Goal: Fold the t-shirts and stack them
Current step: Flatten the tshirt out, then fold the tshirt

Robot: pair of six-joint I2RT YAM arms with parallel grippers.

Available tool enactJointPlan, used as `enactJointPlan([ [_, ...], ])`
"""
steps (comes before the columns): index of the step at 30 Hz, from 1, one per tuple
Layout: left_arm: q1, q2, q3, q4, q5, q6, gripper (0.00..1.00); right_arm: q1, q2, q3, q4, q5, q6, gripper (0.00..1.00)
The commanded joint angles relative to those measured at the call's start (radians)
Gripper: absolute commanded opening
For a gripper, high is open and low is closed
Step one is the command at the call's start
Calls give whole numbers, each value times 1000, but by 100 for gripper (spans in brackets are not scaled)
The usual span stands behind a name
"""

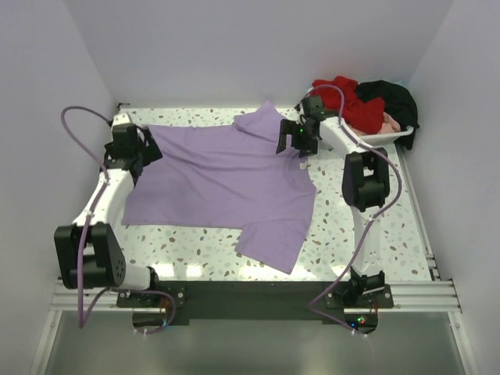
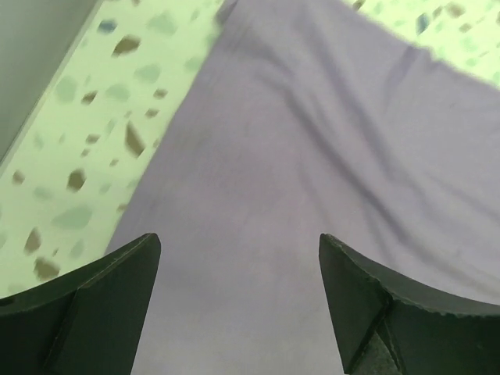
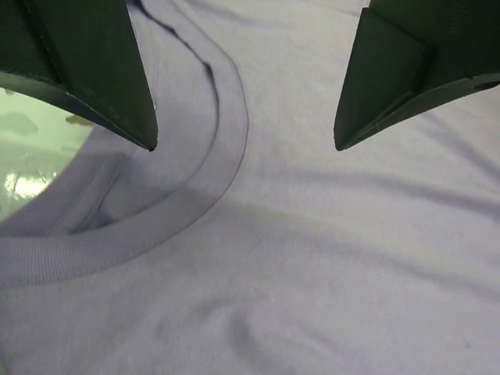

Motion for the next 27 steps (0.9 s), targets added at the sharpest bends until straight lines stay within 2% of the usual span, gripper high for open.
enactJointPlan([
  [1,9,-86,-164,-41,-121,-51,86,-5,-186,-49,10,-3,-8,97],
  [4,28,-143,-259,-64,-137,-80,75,-5,-243,-107,9,-6,-5,97],
  [5,36,-157,-305,-66,-144,-88,68,-5,-256,-118,7,-5,-5,97],
  [10,85,-249,-419,-32,-152,-106,57,-6,-316,-185,-5,0,-14,97],
  [15,116,-256,-482,-17,-181,-120,55,-6,-354,-208,-25,1,-20,97],
  [27,231,-187,-482,2,-177,-177,53,-3,-403,-245,-37,7,-20,97],
])
